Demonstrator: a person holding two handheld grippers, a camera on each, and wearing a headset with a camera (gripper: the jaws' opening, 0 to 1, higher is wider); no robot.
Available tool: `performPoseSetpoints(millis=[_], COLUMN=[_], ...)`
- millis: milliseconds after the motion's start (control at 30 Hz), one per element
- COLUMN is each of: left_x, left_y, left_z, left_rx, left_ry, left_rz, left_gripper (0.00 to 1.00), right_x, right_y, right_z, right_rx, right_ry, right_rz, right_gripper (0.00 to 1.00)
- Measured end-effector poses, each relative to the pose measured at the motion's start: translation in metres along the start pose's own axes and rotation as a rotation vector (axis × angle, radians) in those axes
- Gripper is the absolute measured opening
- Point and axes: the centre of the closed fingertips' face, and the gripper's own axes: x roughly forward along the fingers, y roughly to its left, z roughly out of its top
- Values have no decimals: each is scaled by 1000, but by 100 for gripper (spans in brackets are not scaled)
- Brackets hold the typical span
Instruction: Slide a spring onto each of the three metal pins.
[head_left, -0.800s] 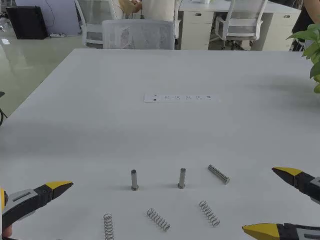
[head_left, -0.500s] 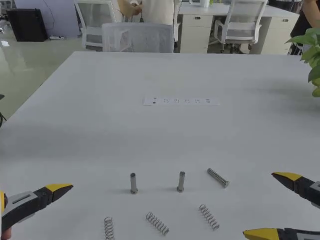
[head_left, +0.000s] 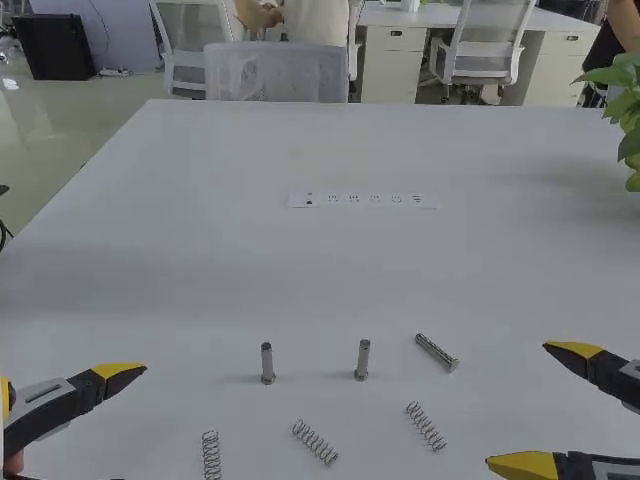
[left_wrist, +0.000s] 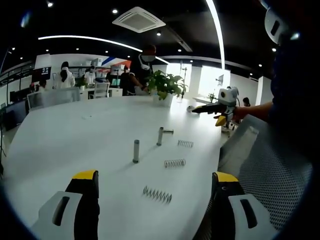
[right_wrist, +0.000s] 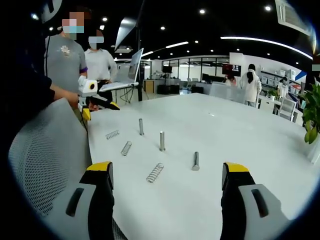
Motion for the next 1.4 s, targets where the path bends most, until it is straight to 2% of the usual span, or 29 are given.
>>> performPoseSetpoints(millis=[400, 1400], left_x=[0, -1], left_y=[0, -2], left_z=[0, 2], left_rx=[0, 0], left_ry=[-2, -4], left_rz=[-1, -5], left_gripper=[91, 90], right_x=[-1, -4], right_y=[2, -4], right_z=[-1, -3], right_rx=[6, 9], right_ry=[4, 22], right_rz=[-3, -13], right_gripper=[89, 86])
